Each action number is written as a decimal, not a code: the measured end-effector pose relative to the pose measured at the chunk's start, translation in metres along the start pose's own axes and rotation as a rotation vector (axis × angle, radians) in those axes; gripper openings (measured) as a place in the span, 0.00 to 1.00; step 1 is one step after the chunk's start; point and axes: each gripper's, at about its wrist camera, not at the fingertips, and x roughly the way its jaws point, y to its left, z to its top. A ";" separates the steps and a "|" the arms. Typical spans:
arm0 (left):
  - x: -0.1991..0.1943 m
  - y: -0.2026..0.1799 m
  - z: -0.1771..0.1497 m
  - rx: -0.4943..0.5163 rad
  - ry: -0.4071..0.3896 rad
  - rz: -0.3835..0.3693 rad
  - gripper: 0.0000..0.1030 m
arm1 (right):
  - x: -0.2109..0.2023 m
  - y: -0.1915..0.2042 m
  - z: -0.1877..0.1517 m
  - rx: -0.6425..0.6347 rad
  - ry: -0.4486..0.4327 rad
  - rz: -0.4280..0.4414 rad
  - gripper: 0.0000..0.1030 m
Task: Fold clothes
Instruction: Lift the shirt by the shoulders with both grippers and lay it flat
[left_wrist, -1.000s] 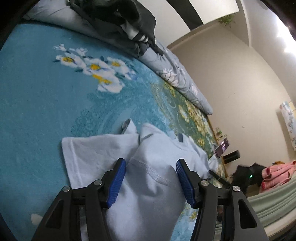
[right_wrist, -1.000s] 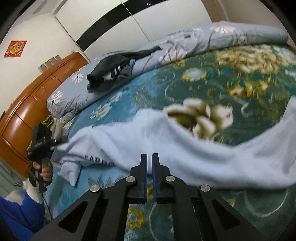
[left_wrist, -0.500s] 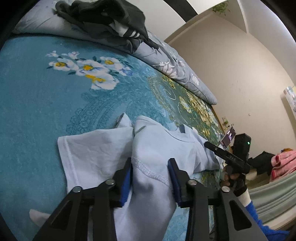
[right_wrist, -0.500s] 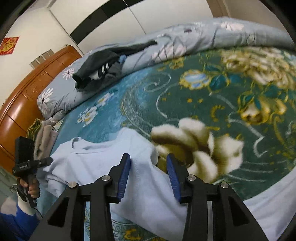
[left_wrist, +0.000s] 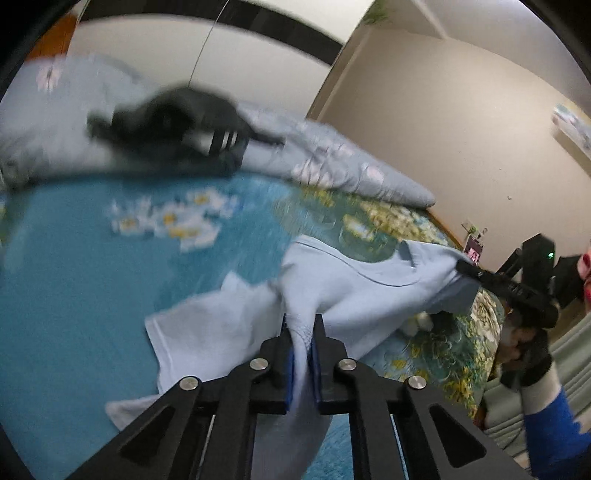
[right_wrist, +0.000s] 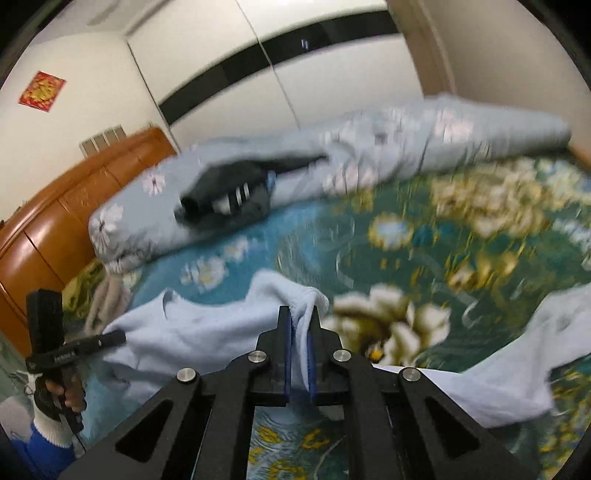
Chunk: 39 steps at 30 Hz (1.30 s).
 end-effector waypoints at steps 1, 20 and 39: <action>-0.009 -0.005 0.005 0.022 -0.027 0.011 0.07 | -0.010 0.006 0.006 -0.008 -0.032 -0.007 0.06; -0.279 -0.142 0.088 0.504 -0.642 0.100 0.06 | -0.215 0.150 0.105 -0.312 -0.556 -0.013 0.06; 0.018 0.031 0.127 0.239 -0.052 0.200 0.07 | 0.087 0.068 0.143 -0.213 0.071 -0.216 0.06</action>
